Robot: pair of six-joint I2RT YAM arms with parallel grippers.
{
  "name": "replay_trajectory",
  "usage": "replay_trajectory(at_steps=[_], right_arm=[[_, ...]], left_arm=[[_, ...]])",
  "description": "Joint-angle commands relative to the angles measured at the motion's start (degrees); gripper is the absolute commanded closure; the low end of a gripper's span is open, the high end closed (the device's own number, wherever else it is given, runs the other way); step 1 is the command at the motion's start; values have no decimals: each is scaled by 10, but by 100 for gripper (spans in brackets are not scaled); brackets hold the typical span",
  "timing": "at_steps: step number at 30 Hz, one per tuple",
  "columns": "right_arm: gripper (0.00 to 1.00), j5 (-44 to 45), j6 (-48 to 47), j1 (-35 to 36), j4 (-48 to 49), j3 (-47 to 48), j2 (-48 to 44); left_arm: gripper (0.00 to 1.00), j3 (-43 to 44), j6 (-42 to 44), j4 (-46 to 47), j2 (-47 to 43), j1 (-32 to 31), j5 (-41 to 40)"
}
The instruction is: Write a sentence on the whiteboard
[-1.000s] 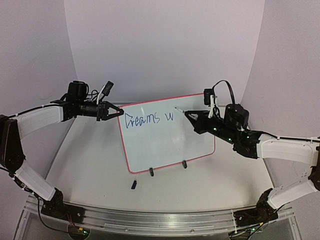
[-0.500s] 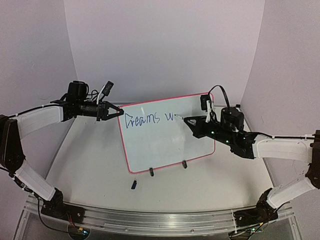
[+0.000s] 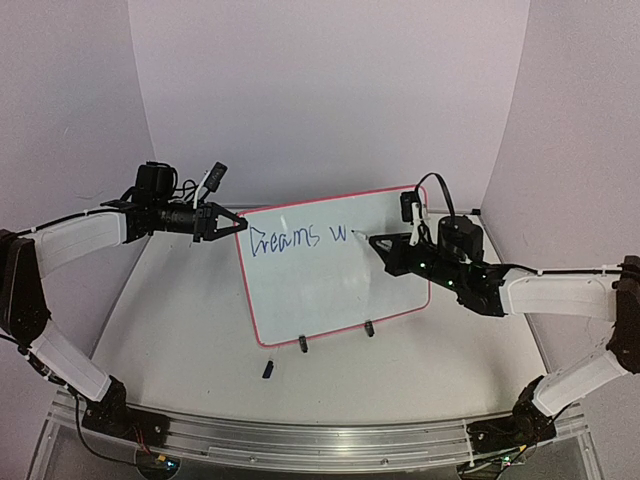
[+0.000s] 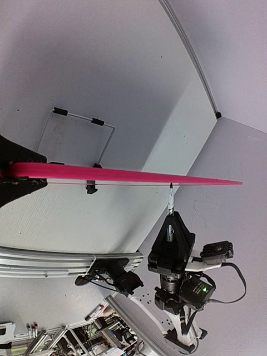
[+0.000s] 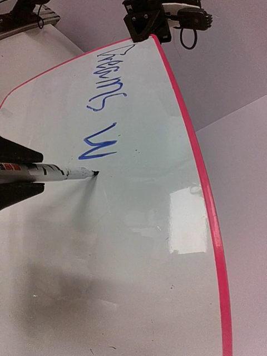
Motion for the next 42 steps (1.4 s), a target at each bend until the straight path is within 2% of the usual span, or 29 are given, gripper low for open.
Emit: replay_trajectory(at_steps=[1, 11, 29, 42], right_arm=[[100, 7, -5, -2, 23, 24, 11], [100, -21, -8, -2, 11, 11, 17], [100, 20, -18, -3, -25, 0, -19], [100, 15, -31, -3, -24, 29, -7]], left_arm=[[100, 2, 61, -51, 11, -15, -12], [100, 1, 61, -51, 13, -15, -12], [100, 2, 61, -52, 13, -15, -12], [100, 2, 60, -51, 13, -16, -11]])
